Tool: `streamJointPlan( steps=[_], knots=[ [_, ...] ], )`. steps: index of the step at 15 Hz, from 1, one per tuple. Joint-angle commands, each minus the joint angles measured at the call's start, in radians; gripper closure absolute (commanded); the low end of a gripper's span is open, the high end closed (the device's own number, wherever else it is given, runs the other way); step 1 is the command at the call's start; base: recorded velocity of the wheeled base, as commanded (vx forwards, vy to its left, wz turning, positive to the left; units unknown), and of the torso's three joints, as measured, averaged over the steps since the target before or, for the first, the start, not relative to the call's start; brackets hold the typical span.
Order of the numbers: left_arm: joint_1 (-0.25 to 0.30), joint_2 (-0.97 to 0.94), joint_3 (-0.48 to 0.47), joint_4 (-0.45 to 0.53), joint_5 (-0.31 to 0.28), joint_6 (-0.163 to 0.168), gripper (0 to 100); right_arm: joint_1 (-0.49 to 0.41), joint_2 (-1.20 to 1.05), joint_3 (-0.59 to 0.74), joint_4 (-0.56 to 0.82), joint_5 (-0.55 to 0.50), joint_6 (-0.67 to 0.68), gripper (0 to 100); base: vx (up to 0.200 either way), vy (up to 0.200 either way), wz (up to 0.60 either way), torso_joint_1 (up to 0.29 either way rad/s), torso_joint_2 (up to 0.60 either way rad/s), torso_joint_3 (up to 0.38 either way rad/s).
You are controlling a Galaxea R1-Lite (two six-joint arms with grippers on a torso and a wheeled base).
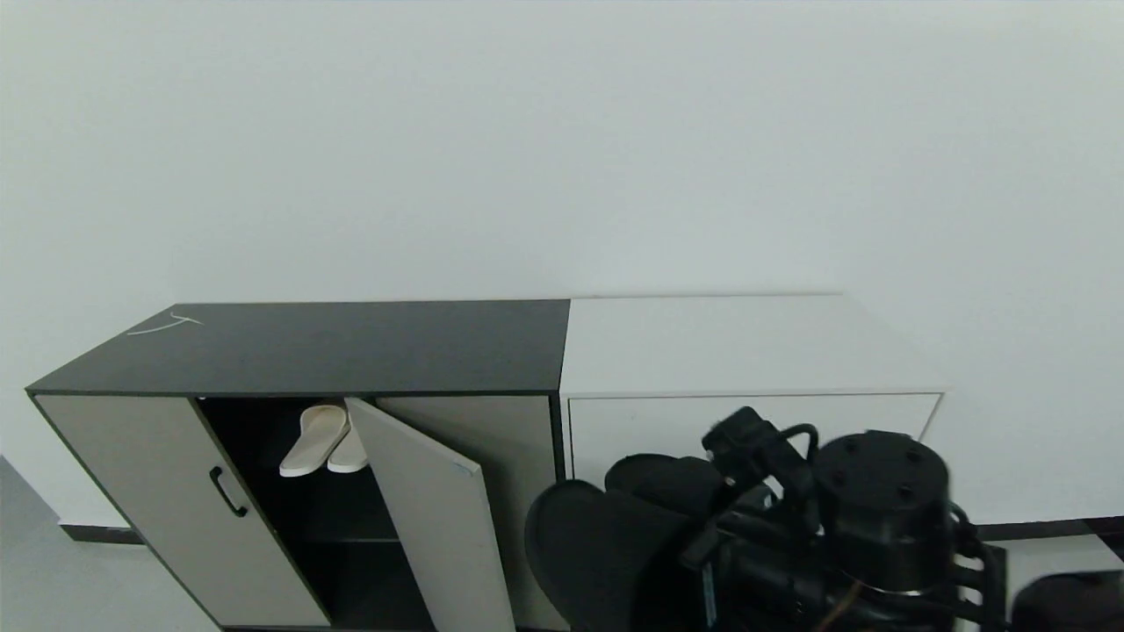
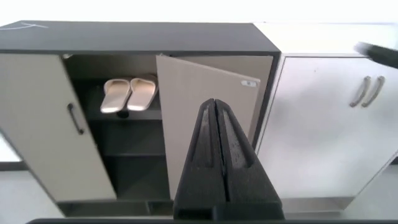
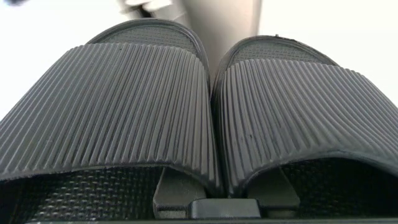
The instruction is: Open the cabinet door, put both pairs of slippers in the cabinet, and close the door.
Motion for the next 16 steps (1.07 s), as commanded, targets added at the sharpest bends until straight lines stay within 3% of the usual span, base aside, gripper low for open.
streamJointPlan(
  steps=[1, 4, 16],
  knots=[
    [0.0, 0.002, 0.0, 0.0, 0.0, 0.0, 100, -0.008, -0.158, 0.166, -0.097, 0.124, -0.006, 100, 0.0, 0.2, 0.0, 0.002, -0.01, 0.002],
    [0.0, 0.002, 0.0, 0.0, 0.0, -0.002, 100, -0.029, -0.147, 0.201, -0.11, 0.158, -0.064, 100, 0.0, 0.2, 0.0, -0.007, -0.01, 0.01],
    [0.0, 0.002, 0.0, 0.0, 0.0, -0.003, 100, -0.037, -0.148, 0.227, -0.125, 0.173, -0.066, 100, 0.0, 0.2, 0.0, 0.005, 0.0, 0.0]
  ],
)
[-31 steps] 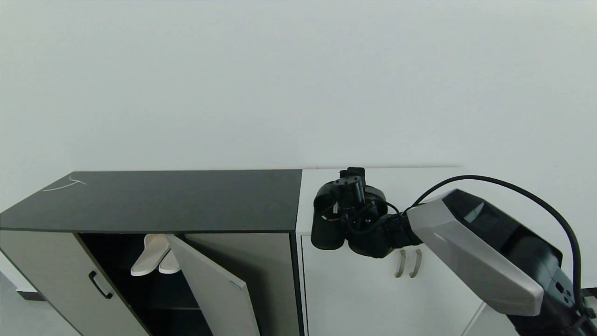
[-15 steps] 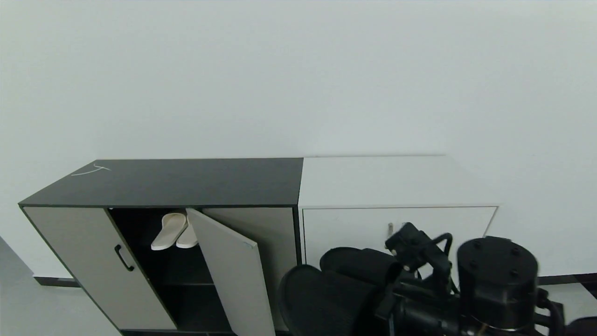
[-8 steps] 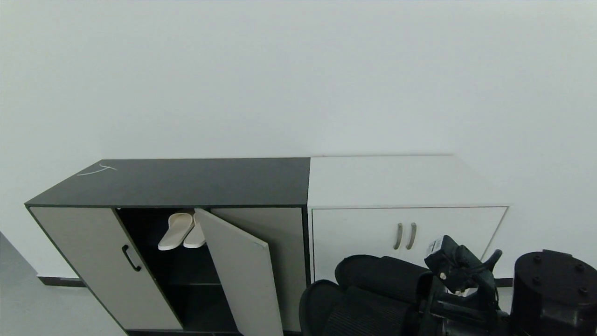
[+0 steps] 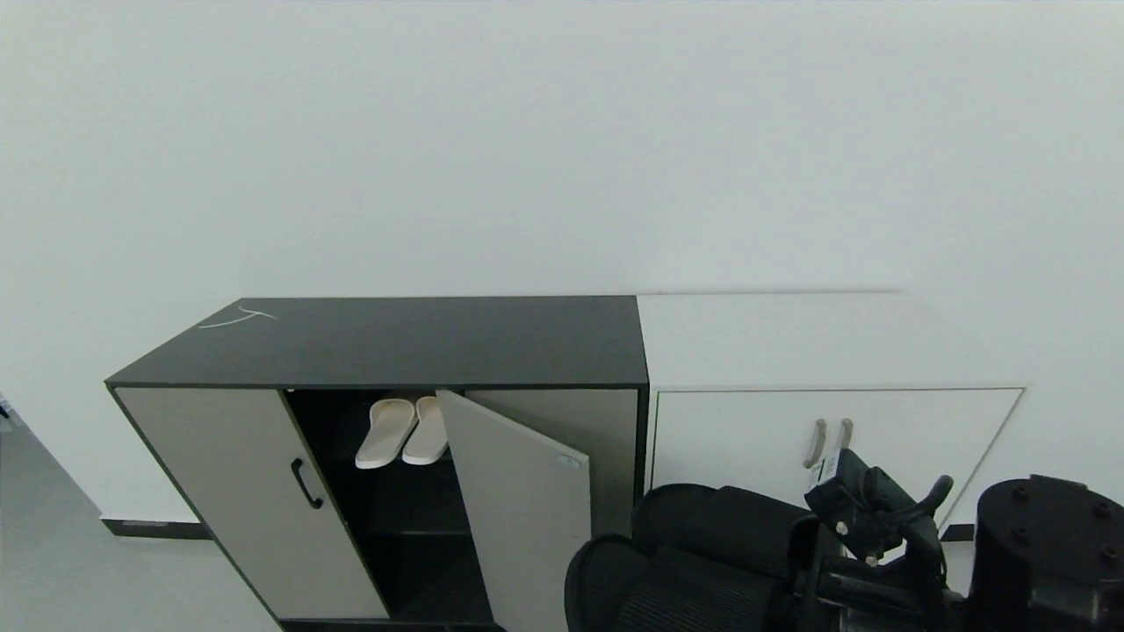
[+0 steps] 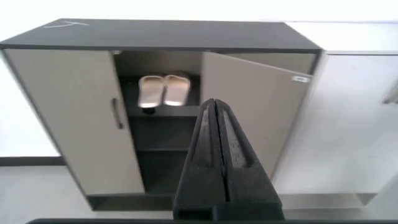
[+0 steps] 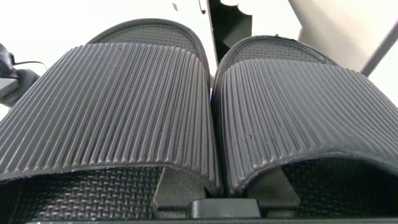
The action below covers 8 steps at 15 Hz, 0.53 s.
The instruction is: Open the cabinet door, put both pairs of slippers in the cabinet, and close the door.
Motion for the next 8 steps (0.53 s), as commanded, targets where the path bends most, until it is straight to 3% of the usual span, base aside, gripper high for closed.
streamJointPlan(
  steps=[1, 8],
  knots=[
    [0.0, 0.002, 0.0, 0.0, 0.0, -0.001, 100, 0.0, 0.003, 0.005, 0.0, 0.0, 0.0, 100, 0.0, 0.2, 0.0, 0.007, 0.0, 0.002],
    [0.0, 0.002, 0.0, 0.0, 0.0, -0.001, 100, 0.0, 0.006, 0.005, 0.0, 0.003, 0.0, 100, 0.0, 0.2, 0.0, 0.002, 0.0, 0.002]
  ],
)
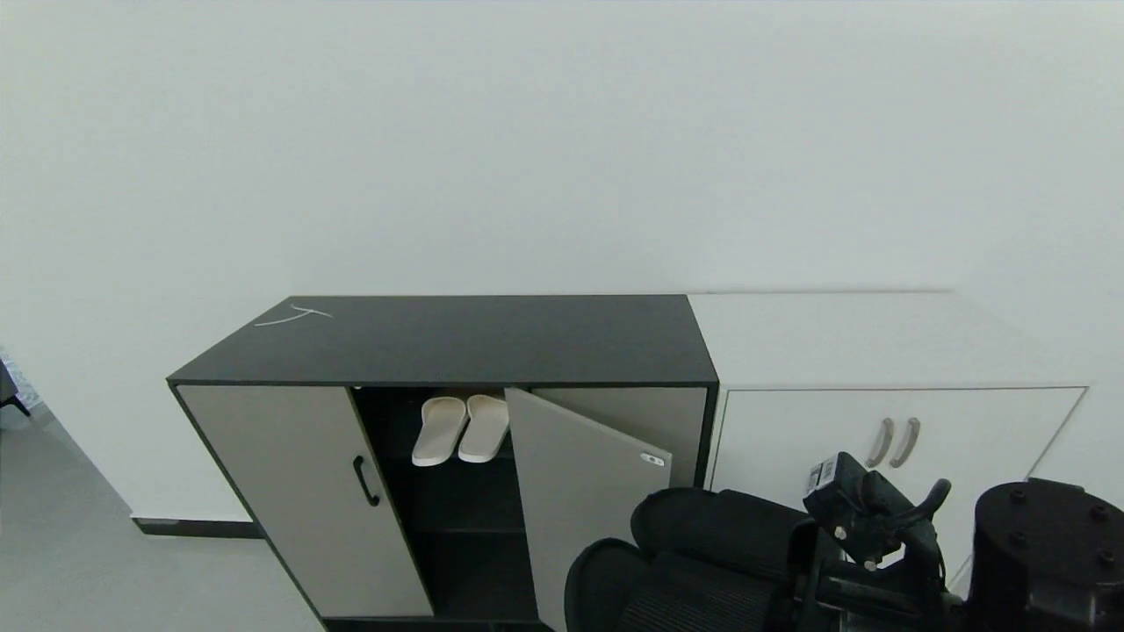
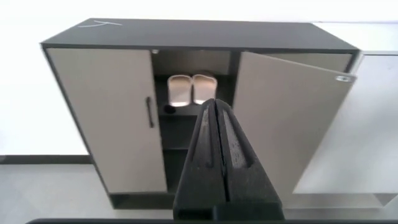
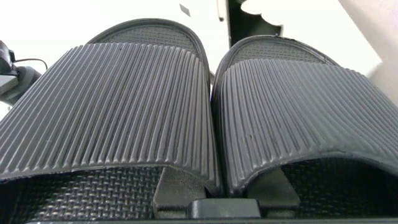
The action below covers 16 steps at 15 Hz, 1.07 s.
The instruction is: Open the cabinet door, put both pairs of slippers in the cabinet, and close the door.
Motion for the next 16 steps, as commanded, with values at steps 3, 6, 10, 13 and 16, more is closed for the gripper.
streamJointPlan(
  steps=[3, 6, 10, 13, 16],
  knots=[
    [0.0, 0.002, 0.0, 0.0, 0.0, -0.001, 100, 0.0, 0.006, 0.001, -0.001, 0.001, 0.0, 100, 0.0, 0.2, 0.0, 0.002, 0.0, 0.002],
    [0.0, 0.002, 0.0, 0.0, 0.0, -0.002, 100, 0.0, 0.016, -0.001, -0.001, 0.007, 0.0, 100, 0.0, 0.2, 0.0, -0.002, 0.0, -0.002],
    [0.0, 0.002, 0.0, -0.001, 0.0, -0.002, 100, 0.0, 0.017, 0.001, -0.002, 0.007, 0.0, 100, 0.0, 0.2, 0.0, 0.002, 0.0, 0.004],
    [-0.002, 0.002, 0.0, 0.0, 0.0, -0.002, 100, 0.0, 0.026, 0.001, -0.002, 0.007, -0.001, 100, 0.0, 0.2, 0.0, 0.002, 0.0, 0.001],
    [0.0, 0.002, 0.0, 0.0, 0.0, -0.002, 100, 0.0, 0.025, 0.001, -0.002, 0.007, -0.001, 100, 0.0, 0.2, 0.0, -0.001, 0.0, 0.001]
  ],
)
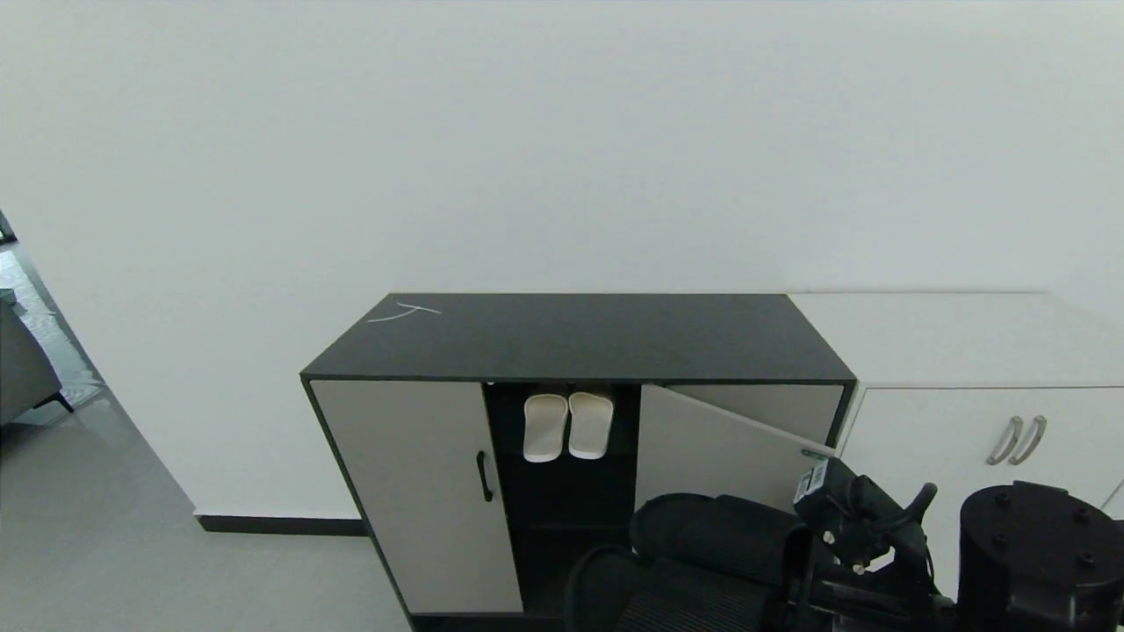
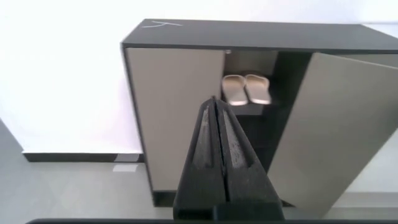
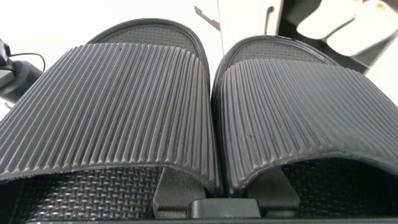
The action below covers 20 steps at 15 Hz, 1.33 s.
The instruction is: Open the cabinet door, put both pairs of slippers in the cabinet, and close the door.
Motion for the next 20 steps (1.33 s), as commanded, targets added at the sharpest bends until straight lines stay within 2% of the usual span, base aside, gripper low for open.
streamJointPlan(
  steps=[1, 19, 20],
  knots=[
    [0.0, 0.002, 0.0, -0.001, 0.0, 0.0, 100, -0.001, 0.005, 0.0, 0.0, 0.0, 0.0, 100, 0.0, 0.2, 0.0, 0.002, 0.01, 0.017],
    [0.0, 0.002, 0.0, -0.001, 0.002, 0.001, 100, -0.008, 0.004, -0.003, -0.006, 0.0, 0.0, 100, 0.0, 0.2, 0.0, 0.002, 0.0, 0.001],
    [0.0, 0.002, 0.0, 0.001, 0.002, 0.001, 100, -0.011, 0.004, -0.003, -0.006, 0.0, 0.0, 100, 0.0, 0.0, 0.0, 0.0, 0.0, 0.0]
  ],
)
